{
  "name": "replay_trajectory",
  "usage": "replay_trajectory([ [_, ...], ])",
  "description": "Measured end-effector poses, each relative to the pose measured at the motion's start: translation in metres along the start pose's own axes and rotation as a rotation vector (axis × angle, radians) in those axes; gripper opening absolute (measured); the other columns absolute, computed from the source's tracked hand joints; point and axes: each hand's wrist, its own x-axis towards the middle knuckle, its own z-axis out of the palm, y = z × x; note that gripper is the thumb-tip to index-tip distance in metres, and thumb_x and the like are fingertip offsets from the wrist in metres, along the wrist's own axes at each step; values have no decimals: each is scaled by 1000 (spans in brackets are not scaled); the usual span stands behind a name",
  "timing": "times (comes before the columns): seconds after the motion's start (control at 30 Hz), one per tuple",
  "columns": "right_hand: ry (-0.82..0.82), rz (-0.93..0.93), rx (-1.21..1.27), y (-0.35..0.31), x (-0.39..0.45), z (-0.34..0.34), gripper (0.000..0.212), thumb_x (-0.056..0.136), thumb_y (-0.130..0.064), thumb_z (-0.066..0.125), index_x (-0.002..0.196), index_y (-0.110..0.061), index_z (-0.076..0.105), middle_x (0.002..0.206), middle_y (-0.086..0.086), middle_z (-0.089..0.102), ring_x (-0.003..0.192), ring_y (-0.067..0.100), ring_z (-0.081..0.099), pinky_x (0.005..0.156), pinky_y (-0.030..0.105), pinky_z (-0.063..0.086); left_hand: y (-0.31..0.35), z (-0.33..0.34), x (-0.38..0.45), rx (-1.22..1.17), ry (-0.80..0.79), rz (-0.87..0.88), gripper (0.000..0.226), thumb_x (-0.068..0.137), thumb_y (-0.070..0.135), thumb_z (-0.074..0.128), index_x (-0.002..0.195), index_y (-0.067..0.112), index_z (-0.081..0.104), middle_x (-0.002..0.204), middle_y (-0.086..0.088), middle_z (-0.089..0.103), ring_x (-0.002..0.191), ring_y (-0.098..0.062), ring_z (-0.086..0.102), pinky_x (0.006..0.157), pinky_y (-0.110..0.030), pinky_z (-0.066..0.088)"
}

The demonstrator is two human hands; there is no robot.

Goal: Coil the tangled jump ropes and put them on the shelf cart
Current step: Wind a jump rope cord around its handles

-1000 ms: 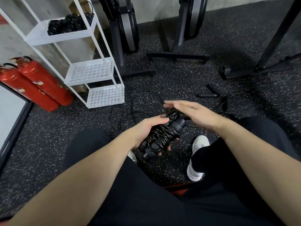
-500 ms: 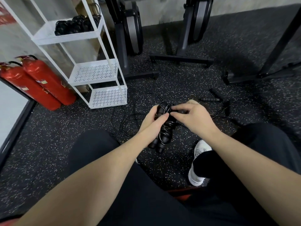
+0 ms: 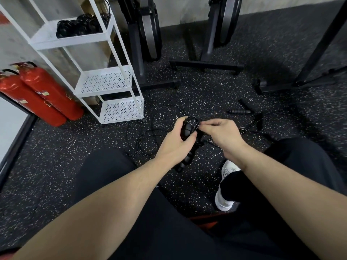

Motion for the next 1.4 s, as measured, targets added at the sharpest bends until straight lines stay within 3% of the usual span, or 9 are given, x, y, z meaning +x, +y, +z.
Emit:
replay_trajectory([
  [0.13,-23,53,-6,-5,1,0,2,87,-18,73,86,-17,72,56,-15,60,49,-1,48,54,20,39,6,1,-1,-29,1,-30,67,100,42,57,150,60,17,93,21,71,74,-8,72,70,-28,60],
  [0.23,-87,89,-123,-11,7,-6,10,86,-25,71,91,-16,70,64,-4,54,51,8,39,50,24,32,6,1,-2,-59,-3,-24,74,99,43,60,148,69,11,95,14,74,78,-13,75,71,-31,63],
  [0.37,-197,88,-282,-12,10,-15,14,87,-31,67,87,-17,69,54,-5,43,52,12,34,50,28,28,3,4,1,-28,-39,-26,68,97,44,62,142,74,20,113,26,66,98,-4,69,89,-32,55],
  [0.57,-218,116,-355,-6,17,-22,30,86,-33,65,96,-6,71,71,4,48,71,20,42,66,33,31,-3,11,11,-17,-74,-77,51,95,36,64,134,59,42,115,17,66,99,-2,64,83,-26,48],
  [0.73,-256,129,-387,-8,19,-25,29,86,-32,65,96,-5,71,69,2,44,60,17,36,54,30,24,-5,15,16,-63,-41,-75,45,97,32,65,136,45,46,115,19,61,101,0,60,78,-20,44],
  [0.97,-216,295,21,5,19,-12,4,91,-17,68,87,-18,66,72,-4,51,58,9,40,48,21,36,-16,4,30,-115,-56,-161,43,94,35,68,131,42,46,114,11,64,100,-12,66,85,-32,52],
  [1.1,-362,464,365,9,19,-6,13,96,-29,62,84,-24,62,53,-11,30,43,4,22,38,17,29,-17,0,32,-161,-29,-151,46,96,30,66,136,38,46,112,14,60,99,-7,62,76,-25,46],
  [1.27,-458,485,291,2,15,0,41,94,-59,58,68,-28,50,56,-13,23,46,4,20,41,16,31,-21,-3,32,-427,-109,-257,48,93,22,73,132,43,55,119,-1,67,99,-18,70,88,-40,61],
  [1.4,-399,420,285,-1,12,7,49,94,-57,61,60,-27,43,53,-11,25,44,7,26,46,20,33,-25,-7,36,-652,-176,-384,43,92,16,75,127,38,65,119,-8,74,97,-25,74,83,-43,62],
])
